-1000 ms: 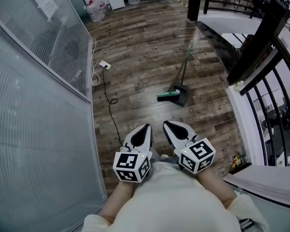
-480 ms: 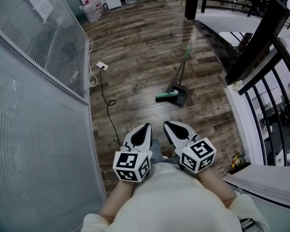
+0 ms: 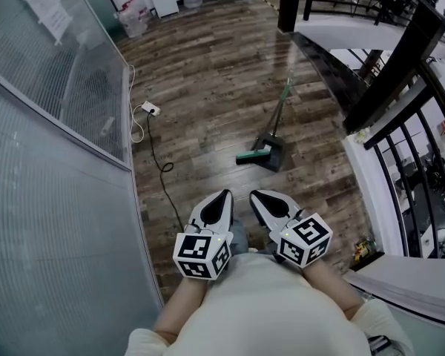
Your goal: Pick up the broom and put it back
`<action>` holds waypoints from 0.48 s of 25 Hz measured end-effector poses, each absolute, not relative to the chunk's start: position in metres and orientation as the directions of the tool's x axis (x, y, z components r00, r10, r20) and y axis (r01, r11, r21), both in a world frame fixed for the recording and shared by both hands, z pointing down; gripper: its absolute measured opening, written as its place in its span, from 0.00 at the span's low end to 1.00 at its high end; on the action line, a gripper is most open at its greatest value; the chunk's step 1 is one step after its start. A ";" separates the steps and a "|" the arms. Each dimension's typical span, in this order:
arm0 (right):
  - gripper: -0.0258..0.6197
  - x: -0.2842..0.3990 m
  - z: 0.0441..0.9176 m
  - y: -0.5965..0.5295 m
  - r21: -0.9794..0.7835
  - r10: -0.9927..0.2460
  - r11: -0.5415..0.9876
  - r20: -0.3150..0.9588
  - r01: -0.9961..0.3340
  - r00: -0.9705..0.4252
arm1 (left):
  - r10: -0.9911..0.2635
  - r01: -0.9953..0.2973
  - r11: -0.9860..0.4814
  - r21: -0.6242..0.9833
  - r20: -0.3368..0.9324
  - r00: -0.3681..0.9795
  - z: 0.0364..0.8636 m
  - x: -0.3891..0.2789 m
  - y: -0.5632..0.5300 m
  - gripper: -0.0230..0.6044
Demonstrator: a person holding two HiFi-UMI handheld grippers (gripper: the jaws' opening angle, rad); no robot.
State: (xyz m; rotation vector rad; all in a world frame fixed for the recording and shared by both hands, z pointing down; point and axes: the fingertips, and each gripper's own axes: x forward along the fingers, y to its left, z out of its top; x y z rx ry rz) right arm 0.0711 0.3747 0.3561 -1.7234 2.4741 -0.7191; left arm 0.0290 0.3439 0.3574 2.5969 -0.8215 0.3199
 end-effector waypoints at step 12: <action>0.05 0.097 0.353 0.300 -0.400 -0.904 0.247 0.233 -0.883 -0.358 | -0.471 -0.565 -0.764 0.312 0.330 0.818 0.353 0.054 0.273 0.05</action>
